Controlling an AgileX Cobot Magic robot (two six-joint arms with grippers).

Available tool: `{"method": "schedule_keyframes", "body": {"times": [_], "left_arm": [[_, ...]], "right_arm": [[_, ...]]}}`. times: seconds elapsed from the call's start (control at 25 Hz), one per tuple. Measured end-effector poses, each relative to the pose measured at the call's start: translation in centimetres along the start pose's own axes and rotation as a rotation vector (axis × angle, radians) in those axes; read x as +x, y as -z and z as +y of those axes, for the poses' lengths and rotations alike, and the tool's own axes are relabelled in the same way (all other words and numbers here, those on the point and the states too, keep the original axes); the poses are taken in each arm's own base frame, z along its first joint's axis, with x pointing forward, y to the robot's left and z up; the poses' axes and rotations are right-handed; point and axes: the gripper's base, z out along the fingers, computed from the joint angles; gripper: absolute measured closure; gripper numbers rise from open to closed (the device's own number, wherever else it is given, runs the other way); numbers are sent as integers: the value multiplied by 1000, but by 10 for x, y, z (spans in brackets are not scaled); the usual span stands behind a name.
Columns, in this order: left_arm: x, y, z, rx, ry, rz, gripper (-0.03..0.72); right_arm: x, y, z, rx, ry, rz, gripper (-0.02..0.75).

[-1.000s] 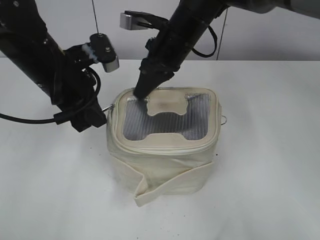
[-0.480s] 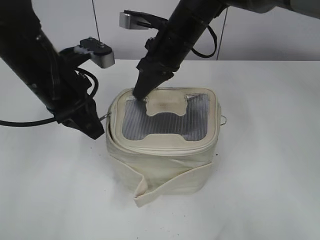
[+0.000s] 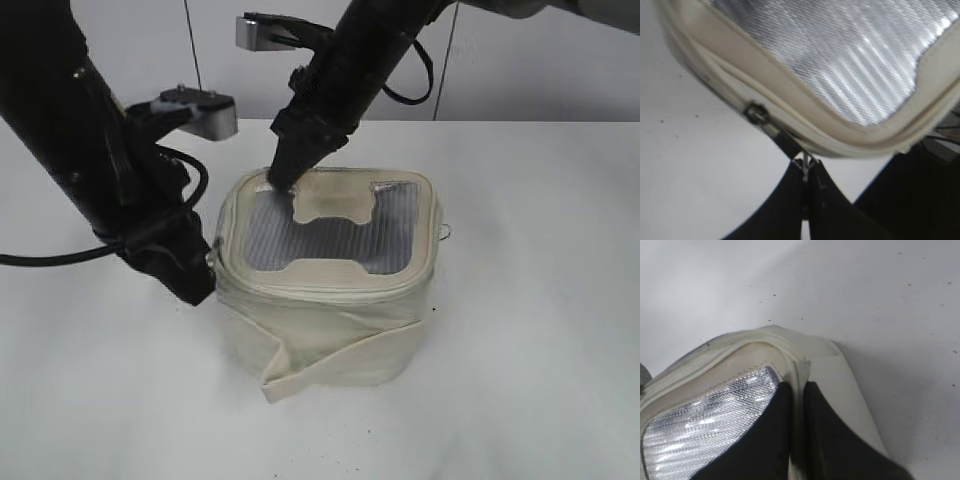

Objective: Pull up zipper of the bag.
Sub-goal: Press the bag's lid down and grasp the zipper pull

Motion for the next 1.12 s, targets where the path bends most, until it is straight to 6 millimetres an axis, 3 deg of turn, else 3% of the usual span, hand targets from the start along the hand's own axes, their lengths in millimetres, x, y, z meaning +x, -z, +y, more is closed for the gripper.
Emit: {"method": "schedule_keyframes", "body": {"times": [0.52,0.84,1.12], "left_arm": [[5,-3,-48,16,87,107,690],[-12,-17,-99,20,-9,-64,690],[-21,-20,-107,70,43,-165,690]], "right_arm": [[-1,6,-5,53,-21,11,699],[-1,6,-5,53,-21,12,699],[0,6,-5,55,-19,13,699]]}}
